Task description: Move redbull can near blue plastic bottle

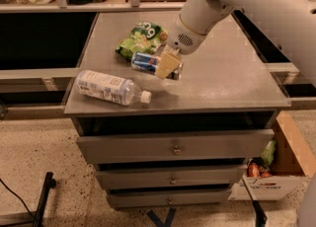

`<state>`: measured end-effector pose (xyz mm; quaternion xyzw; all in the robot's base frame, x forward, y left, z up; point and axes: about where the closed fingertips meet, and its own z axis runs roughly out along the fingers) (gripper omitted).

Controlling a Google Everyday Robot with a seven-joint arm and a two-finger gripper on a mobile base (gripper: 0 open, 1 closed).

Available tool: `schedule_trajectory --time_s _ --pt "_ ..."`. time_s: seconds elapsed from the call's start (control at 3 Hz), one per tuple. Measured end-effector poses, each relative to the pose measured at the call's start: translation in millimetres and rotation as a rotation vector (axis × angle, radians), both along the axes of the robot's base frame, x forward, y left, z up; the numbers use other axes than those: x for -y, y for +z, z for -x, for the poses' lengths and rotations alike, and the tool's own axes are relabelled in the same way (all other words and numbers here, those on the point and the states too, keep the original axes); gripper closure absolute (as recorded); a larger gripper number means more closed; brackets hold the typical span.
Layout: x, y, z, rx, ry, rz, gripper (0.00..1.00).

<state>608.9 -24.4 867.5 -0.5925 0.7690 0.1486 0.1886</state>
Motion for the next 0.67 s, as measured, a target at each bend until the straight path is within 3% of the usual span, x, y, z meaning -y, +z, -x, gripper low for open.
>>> schedule_trajectory --time_s 0.67 --pt "-3.1 -3.7 -0.1 -0.004 0.004 0.0 0.0"
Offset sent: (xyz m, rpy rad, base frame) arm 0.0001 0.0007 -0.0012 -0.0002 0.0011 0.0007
